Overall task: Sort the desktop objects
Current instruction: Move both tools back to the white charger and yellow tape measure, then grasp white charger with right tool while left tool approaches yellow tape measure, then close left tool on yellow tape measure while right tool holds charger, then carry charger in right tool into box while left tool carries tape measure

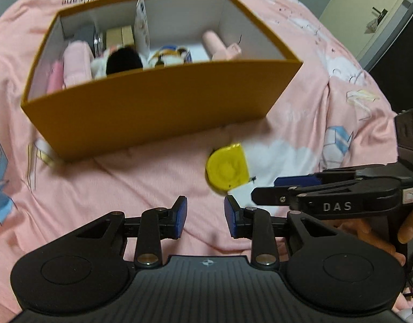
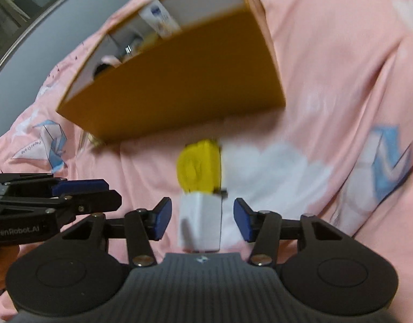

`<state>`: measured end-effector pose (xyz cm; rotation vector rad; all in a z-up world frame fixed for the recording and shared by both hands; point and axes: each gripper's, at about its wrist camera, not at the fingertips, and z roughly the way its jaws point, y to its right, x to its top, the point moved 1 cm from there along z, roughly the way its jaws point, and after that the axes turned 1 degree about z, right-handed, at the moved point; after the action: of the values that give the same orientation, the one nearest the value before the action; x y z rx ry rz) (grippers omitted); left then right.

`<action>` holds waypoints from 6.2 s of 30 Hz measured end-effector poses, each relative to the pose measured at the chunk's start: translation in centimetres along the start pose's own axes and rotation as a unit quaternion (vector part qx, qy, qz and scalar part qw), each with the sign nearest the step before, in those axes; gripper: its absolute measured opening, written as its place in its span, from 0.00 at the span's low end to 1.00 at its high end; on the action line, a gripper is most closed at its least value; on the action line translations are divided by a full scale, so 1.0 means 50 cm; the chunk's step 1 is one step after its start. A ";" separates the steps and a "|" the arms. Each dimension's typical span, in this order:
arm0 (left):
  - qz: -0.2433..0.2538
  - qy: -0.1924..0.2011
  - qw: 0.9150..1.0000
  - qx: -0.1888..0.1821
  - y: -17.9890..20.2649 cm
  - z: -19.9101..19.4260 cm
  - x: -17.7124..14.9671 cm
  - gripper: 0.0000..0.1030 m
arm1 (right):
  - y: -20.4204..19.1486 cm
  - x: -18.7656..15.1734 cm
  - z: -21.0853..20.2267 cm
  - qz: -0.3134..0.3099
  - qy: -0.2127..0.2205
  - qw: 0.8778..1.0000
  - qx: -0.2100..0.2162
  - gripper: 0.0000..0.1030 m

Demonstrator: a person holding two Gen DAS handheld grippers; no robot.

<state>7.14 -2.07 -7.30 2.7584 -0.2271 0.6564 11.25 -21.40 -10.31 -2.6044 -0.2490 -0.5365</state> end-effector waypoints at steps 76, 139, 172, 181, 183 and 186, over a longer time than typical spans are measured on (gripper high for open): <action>-0.076 -0.042 0.989 -0.116 0.009 0.165 0.021 0.17 | 0.046 0.010 0.015 0.003 0.009 0.997 -0.080 0.39; -0.097 0.026 0.980 -0.173 0.005 0.040 0.061 0.22 | 0.098 0.042 -0.166 0.043 0.042 0.998 -0.014 0.39; -0.236 0.075 0.966 -0.076 -0.177 0.138 0.365 0.22 | -0.123 0.489 -0.002 -0.273 0.036 0.956 -0.100 0.39; -0.251 0.063 0.965 -0.039 -0.183 0.183 0.369 0.22 | -0.110 0.495 0.028 -0.275 0.024 0.954 -0.115 0.39; -0.247 0.052 0.967 -0.026 -0.178 0.191 0.371 0.22 | -0.109 0.494 0.031 -0.276 0.021 0.954 -0.118 0.39; -0.244 0.050 0.968 -0.019 -0.174 0.193 0.371 0.22 | -0.104 0.494 0.035 -0.274 0.017 0.954 -0.121 0.39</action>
<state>29.43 1.52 -9.11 2.5804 0.4438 0.6401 32.84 -14.01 0.58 -2.7449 -0.9674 -0.8411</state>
